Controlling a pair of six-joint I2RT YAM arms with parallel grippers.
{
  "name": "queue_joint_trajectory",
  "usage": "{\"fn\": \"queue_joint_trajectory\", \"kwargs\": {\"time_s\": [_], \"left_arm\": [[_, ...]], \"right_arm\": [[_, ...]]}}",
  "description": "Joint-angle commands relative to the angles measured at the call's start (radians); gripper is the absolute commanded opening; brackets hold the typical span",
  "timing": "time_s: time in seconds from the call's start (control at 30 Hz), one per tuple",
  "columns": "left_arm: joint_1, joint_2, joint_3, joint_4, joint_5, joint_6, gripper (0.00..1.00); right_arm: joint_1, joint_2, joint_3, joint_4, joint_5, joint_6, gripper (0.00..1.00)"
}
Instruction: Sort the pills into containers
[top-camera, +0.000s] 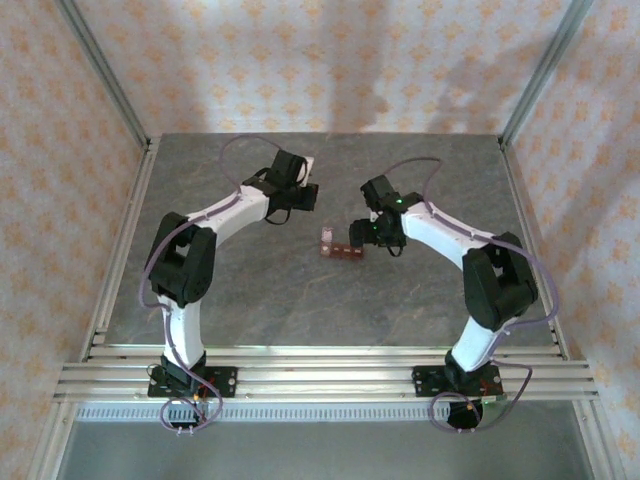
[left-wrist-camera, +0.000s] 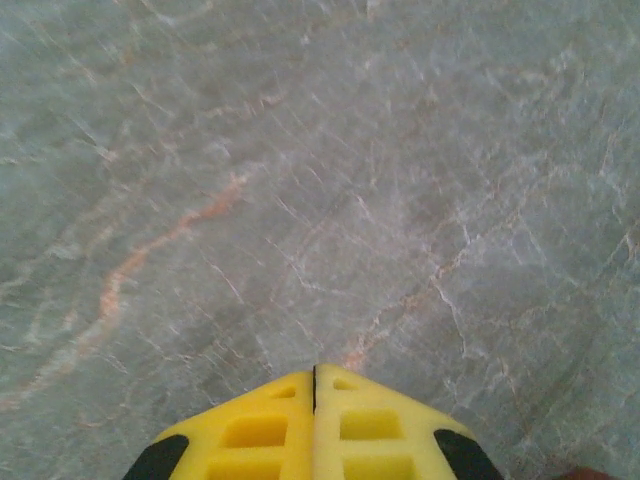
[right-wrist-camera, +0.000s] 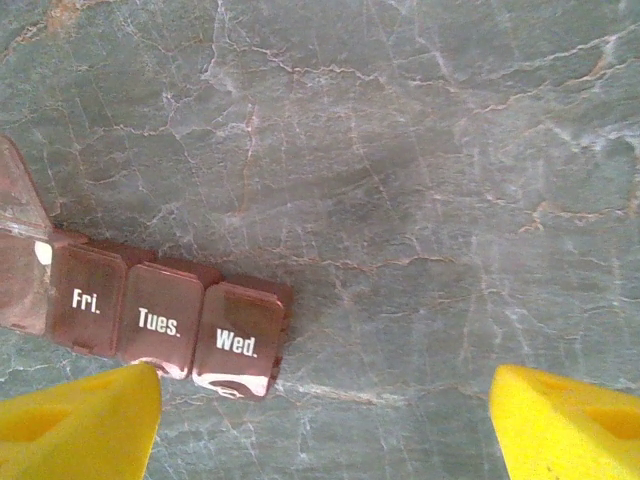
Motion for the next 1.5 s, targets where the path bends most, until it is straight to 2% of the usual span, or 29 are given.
{"fn": "queue_joint_trajectory", "kwargs": {"time_s": [0.0, 0.53, 1.0, 1.47], "left_arm": [[0.003, 0.011, 0.035, -0.046, 0.056, 0.000, 0.00], [0.001, 0.088, 0.118, -0.113, 0.107, -0.007, 0.00], [-0.032, 0.209, 0.237, -0.256, 0.140, 0.012, 0.00], [-0.045, 0.244, 0.280, -0.360, 0.191, 0.042, 0.00]], "right_arm": [[0.000, 0.037, 0.020, -0.016, -0.001, 0.020, 0.85], [-0.006, 0.104, -0.002, 0.024, -0.009, 0.043, 0.84], [-0.008, 0.103, -0.034, 0.041, -0.006, 0.052, 0.84], [-0.009, 0.114, -0.045, 0.053, 0.000, 0.071, 0.83]]}}
